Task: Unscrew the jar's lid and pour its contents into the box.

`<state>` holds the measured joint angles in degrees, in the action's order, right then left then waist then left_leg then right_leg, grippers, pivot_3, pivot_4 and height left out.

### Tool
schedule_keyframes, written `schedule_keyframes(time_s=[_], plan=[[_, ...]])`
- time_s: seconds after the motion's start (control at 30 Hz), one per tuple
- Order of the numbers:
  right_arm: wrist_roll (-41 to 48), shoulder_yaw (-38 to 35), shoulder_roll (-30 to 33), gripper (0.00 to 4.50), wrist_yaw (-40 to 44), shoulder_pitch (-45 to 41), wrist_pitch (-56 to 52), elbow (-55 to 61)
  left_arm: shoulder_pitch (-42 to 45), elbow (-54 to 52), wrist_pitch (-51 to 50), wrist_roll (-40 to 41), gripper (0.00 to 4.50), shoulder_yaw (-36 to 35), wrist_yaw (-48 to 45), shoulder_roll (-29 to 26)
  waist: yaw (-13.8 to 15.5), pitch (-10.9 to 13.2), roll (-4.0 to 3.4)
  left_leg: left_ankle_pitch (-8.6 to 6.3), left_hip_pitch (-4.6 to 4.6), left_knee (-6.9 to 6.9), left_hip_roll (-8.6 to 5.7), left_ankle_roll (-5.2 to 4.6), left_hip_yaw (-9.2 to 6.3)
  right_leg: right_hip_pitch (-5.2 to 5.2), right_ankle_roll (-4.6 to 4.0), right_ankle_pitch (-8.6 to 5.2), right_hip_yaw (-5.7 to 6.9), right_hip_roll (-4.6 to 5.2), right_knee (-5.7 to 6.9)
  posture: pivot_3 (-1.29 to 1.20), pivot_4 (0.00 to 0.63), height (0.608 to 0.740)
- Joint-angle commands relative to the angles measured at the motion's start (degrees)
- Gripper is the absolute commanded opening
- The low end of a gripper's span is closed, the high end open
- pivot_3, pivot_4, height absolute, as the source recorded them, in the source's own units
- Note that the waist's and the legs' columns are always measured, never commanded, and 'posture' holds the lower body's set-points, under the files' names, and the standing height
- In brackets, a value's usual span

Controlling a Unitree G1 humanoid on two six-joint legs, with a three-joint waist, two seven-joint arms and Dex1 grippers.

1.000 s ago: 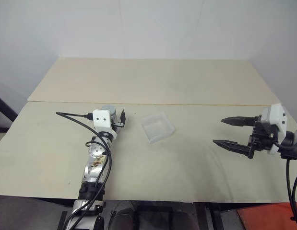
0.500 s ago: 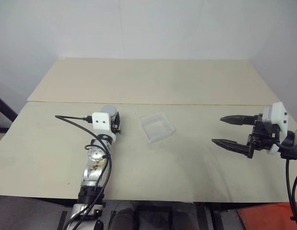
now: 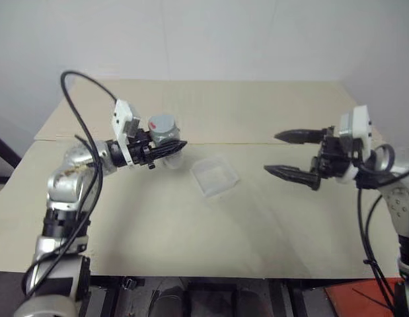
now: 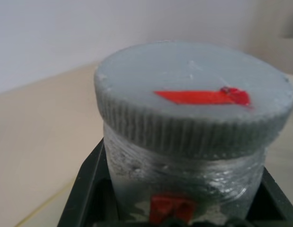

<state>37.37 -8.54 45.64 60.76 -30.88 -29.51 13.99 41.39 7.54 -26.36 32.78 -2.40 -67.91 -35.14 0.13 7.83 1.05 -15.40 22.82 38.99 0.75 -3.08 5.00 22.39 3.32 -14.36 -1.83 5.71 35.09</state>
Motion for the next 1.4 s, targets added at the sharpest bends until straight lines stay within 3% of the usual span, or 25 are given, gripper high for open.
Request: schedule_keyframes(time_s=[0.03, 0.3, 0.57, 1.4], plan=[[1.8, 2.11, -1.98, 4.5, -1.34, -4.92, -2.65, 0.37, 5.34, 6.11, 2.12, 1.09, 1.94, 2.74, -11.34, 1.36, 0.13, 0.0, 0.0, 0.0, 0.01, 0.0, 0.0, 0.0, -0.01, 0.0, 0.0, 0.0, 0.02, -0.01, -0.01, 0.0, 0.15, 0.74], [1.86, 8.23, -9.29, 4.5, -6.53, -14.22, -10.24, 0.8, 13.8, 19.29, 10.59, -4.13, 1.94, 8.61, -23.73, 8.28, -0.05, 0.0, 0.0, 0.01, 0.51, 0.12, -0.04, 0.0, -0.02, 0.55, 0.0, 0.0, 0.12, -0.06, 0.14, 0.0, 0.15, 0.74], [-0.61, 12.34, -12.35, 4.5, -11.96, -18.58, -16.13, 0.39, 16.43, 25.33, 16.22, -8.49, 1.94, 10.38, -23.52, 11.21, -0.84, 0.0, 0.0, 0.02, 0.66, 0.14, 0.0, 0.01, 0.0, 0.79, 0.0, 0.0, 0.2, -0.04, 0.28, 0.0, 0.15, 0.74], [-4.51, 15.63, -17.4, 4.5, -13.91, -20.58, -16.48, -1.06, 15.64, 24.07, 15.8, -11.01, 1.94, 8.74, -21.52, 12.3, -0.97, -0.01, -0.01, 0.02, 0.63, 0.2, -0.01, 0.0, -0.02, 0.94, 0.0, 0.0, 1.13, 0.33, 0.75, 0.0, 0.15, 0.74]])
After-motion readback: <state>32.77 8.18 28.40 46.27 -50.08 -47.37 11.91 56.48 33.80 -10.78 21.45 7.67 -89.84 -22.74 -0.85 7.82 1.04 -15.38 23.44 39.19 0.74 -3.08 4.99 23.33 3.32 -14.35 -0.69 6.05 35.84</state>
